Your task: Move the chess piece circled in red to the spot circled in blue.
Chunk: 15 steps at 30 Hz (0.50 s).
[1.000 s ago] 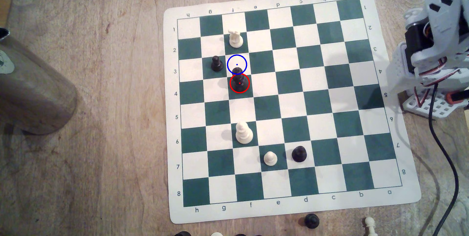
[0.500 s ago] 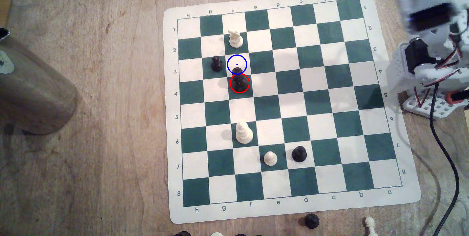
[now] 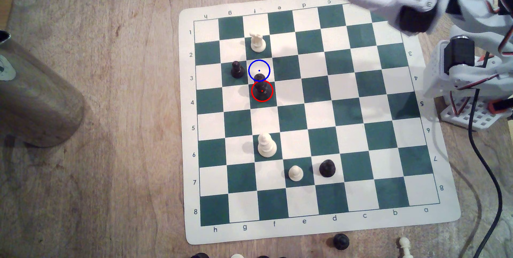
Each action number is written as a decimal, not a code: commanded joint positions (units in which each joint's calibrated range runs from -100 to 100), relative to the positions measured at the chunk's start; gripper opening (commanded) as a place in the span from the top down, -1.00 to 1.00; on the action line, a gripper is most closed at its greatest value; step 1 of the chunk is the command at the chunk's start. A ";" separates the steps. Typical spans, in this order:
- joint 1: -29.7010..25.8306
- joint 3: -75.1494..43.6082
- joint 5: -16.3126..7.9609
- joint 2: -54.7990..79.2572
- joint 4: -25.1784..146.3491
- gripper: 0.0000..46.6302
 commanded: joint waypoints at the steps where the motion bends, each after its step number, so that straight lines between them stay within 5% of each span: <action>1: -3.15 -6.56 -1.22 9.73 2.98 0.99; 15: -6.83 -19.98 -4.25 28.66 10.43 0.96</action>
